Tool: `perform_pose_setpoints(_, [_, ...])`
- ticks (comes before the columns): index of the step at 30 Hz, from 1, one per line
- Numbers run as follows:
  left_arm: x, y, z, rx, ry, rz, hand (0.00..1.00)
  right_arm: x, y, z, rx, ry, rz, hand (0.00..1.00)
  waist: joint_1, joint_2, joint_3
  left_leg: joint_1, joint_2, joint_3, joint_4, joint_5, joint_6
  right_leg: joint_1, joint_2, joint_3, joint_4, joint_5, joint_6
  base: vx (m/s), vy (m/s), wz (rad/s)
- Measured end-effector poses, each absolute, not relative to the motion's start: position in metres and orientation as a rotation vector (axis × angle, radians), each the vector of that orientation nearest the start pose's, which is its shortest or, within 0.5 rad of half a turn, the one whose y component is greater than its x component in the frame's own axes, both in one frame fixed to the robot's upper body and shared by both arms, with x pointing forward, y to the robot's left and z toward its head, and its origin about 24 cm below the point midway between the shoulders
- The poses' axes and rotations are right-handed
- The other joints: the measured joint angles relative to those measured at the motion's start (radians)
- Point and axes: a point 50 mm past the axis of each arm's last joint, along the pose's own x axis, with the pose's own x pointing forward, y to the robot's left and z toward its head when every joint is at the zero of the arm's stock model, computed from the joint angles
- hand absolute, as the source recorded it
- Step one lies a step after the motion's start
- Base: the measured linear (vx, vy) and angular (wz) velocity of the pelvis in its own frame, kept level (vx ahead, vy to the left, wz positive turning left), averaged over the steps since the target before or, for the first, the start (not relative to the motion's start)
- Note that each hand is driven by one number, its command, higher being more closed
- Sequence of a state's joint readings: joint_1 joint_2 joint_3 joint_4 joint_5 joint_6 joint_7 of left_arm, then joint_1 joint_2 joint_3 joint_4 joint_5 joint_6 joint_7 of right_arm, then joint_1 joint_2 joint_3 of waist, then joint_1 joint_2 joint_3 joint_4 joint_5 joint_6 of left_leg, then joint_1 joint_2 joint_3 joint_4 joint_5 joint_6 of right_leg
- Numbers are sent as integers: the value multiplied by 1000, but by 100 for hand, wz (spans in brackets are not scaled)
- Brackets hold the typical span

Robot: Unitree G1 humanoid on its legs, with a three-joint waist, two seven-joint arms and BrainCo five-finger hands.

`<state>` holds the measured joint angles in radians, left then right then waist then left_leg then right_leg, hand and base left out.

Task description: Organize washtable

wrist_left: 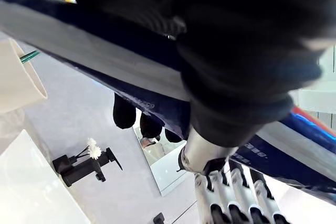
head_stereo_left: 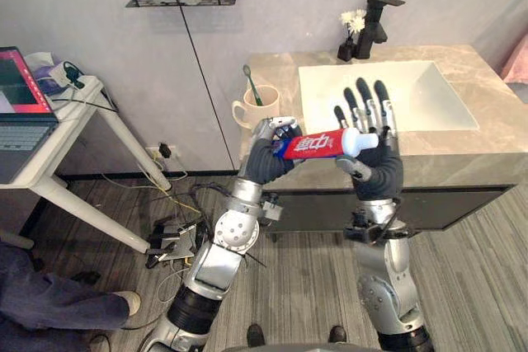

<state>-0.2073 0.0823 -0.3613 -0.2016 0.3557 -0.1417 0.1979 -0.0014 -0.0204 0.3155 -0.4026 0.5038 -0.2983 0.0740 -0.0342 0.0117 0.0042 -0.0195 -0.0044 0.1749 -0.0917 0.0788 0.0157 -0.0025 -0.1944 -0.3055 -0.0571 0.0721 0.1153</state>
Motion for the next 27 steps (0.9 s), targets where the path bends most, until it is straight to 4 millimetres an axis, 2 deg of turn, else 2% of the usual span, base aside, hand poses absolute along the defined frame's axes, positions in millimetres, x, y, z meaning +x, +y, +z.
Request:
perform_pose_setpoints(3, [255, 64, 143, 342, -613, -194, 100, 218, -82, 150, 582, -586, 456, 0, 0, -7, -4, -2, 1, -9, 0, 3, 0, 2, 1, -11, 1, -2, 0, -27, -10, 8])
perform_pose_setpoints(9, [256, 64, 141, 345, -606, -194, 100, 218, -78, 146, 574, -557, 476, 0, 2, -17, -11, -4, 1, -20, -1, 7, -4, 6, 1, -23, 1, -3, -1, -16, -7, 6])
perform_pose_setpoints(10, [257, 64, 139, 347, -599, -195, 100, 218, -77, 145, 573, -552, 475, 100, 2, -20, -13, -4, 1, -21, -1, 7, -4, 6, 2, -24, 1, -3, -1, 0, 0, 0])
perform_pose_setpoints(17, [258, 60, 130, 363, -577, -222, 100, 220, -78, 141, 563, -532, 453, 100, 2, -31, -33, -14, 1, -24, -1, 10, -4, -2, 2, -24, 0, -4, -1, 1, 0, 1])
perform_pose_setpoints(27, [251, 55, 120, 358, -547, -253, 100, 222, -75, 145, 501, -555, 448, 100, 3, -31, -50, -15, 3, -25, -1, 12, -5, -3, 4, -22, 0, -3, -1, -12, -1, 0])
